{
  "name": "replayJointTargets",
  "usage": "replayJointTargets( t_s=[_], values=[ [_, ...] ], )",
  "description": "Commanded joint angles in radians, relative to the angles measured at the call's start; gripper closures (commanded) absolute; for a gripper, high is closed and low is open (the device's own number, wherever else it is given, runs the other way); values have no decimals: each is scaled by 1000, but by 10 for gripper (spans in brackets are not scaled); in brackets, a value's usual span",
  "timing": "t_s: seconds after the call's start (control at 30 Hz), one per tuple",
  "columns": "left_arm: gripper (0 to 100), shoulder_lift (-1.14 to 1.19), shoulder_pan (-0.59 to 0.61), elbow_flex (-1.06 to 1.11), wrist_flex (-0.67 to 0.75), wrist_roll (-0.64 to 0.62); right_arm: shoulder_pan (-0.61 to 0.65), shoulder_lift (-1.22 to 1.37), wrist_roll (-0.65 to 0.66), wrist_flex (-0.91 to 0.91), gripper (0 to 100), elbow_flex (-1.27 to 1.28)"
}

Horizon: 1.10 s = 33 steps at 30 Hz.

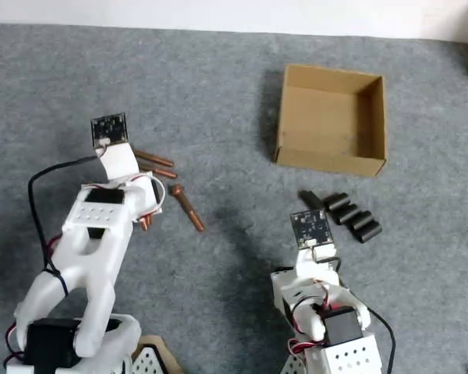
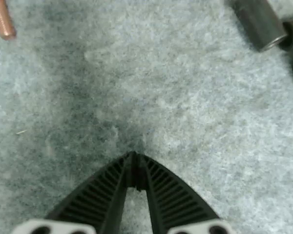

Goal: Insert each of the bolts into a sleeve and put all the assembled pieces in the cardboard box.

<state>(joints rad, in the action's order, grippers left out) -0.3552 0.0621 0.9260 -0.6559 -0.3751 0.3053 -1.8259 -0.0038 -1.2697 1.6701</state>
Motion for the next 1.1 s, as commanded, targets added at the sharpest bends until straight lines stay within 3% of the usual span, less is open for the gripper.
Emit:
replayJointTargets(
  t_s=[0.0, 0.3, 0.6, 0.7, 0.9, 1.07],
  values=[
    [995, -33, -2, -2, -3, -8, -10, -10, -8, 21, 992, 104],
    [994, -28, -8, 25, -2, -3, -7, -5, -3, 113, 993, 102],
    [994, -28, -8, 28, -2, -2, -13, -2, -2, 33, 995, -61],
    [994, -27, -8, 30, -2, -2, -16, -1, 55, -12, 995, -113],
    [994, -27, -8, 30, -2, -2, -162, 33, 172, -16, 995, -133],
    [994, -27, -8, 30, -2, -2, -220, 265, 192, 15, 995, -182]
  ],
)
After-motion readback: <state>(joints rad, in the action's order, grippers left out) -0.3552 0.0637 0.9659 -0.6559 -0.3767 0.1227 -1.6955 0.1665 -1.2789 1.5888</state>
